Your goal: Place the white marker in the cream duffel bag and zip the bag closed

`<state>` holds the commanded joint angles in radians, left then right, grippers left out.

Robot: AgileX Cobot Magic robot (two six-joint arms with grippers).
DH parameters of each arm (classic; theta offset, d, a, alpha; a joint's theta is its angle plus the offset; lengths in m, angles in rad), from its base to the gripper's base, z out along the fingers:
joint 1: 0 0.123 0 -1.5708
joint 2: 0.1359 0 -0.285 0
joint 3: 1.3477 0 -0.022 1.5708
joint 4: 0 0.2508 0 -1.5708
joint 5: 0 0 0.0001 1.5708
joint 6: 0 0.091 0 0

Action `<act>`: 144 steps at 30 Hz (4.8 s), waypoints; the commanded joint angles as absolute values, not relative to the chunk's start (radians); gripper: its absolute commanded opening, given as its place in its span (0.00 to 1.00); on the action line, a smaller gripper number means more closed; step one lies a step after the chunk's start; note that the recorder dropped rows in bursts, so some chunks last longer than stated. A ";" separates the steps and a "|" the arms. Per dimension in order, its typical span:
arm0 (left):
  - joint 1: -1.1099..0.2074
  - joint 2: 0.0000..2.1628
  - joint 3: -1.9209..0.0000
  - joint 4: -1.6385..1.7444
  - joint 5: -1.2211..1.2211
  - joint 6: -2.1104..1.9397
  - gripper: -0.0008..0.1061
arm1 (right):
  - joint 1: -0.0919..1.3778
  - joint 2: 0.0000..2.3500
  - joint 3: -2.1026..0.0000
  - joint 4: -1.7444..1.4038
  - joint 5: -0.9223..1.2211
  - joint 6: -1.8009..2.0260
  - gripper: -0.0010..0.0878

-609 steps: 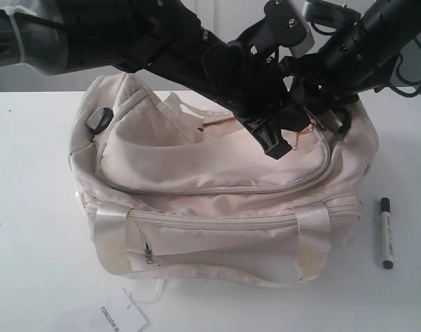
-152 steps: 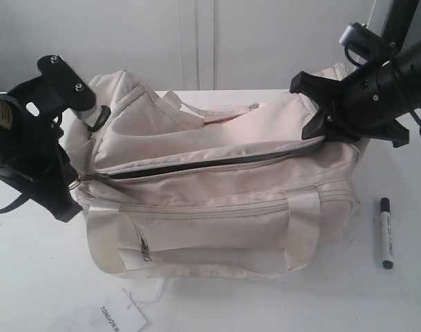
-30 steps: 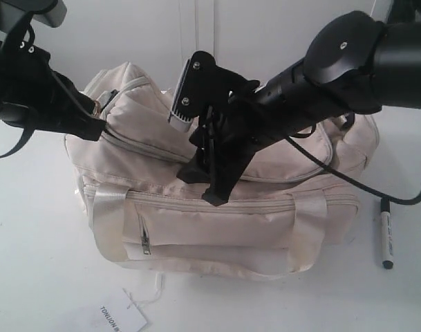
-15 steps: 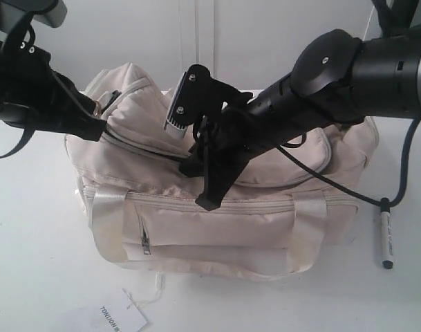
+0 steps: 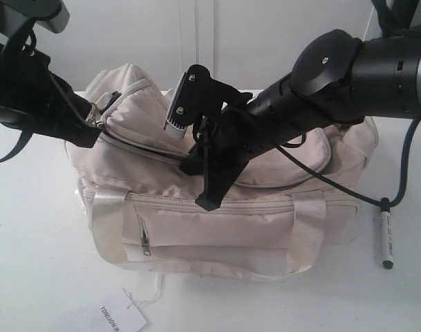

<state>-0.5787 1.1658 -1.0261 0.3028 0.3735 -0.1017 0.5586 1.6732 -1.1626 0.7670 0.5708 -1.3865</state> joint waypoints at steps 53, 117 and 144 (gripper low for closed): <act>-0.579 1.368 -1.026 0.723 0.302 -0.098 0.01 | 0.559 1.649 -1.163 0.722 0.627 -1.417 0.01; -0.581 1.326 -1.026 0.714 0.261 -0.335 0.55 | 0.559 1.637 -1.163 0.726 0.592 -1.364 0.57; -0.583 1.326 -1.026 0.641 0.245 -0.333 0.55 | 0.557 1.475 -1.165 0.302 0.791 -0.698 0.29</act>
